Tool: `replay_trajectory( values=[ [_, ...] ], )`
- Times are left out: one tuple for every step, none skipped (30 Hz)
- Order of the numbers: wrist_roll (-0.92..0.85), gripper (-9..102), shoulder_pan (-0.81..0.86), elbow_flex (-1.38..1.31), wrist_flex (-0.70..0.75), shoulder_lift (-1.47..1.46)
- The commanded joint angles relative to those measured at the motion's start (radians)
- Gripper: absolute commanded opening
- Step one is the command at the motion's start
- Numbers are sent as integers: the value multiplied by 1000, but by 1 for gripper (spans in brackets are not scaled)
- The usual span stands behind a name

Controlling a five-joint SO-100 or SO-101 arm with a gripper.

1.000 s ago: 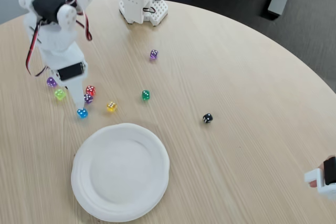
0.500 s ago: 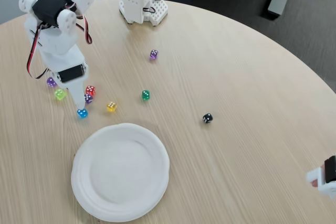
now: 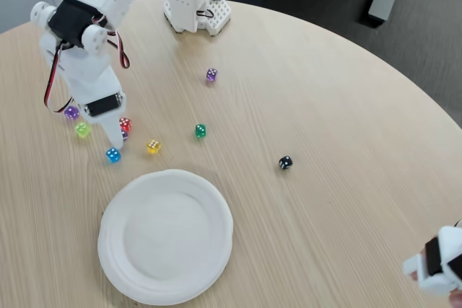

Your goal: Pick a purple dice and put it in the plate.

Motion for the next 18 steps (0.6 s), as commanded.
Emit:
replay_trajectory(
  values=[
    [18,22,-11,-3,0,8],
    [21,22,-11,-3,0,8],
    [25,22,-11,-3,0,8],
    [29,22,-14,-3,0,8],
    [32,22,-15,-3,0,8],
    [32,22,-17,-3,0,8],
    [32,22,-21,-3,0,6],
    [26,21,-31,-3,0,6],
    [25,21,-38,-3,0,6],
    [28,21,-46,-3,0,6],
    [29,21,-55,-3,0,6],
    [35,21,-67,-3,0,6],
    [40,21,-81,-3,0,6],
    [43,21,-97,-3,0,8],
    [49,21,-109,-3,0,8],
    [55,21,-117,-3,0,8],
    [60,21,-124,-3,0,8],
    [60,21,-129,-3,0,8]
  ],
)
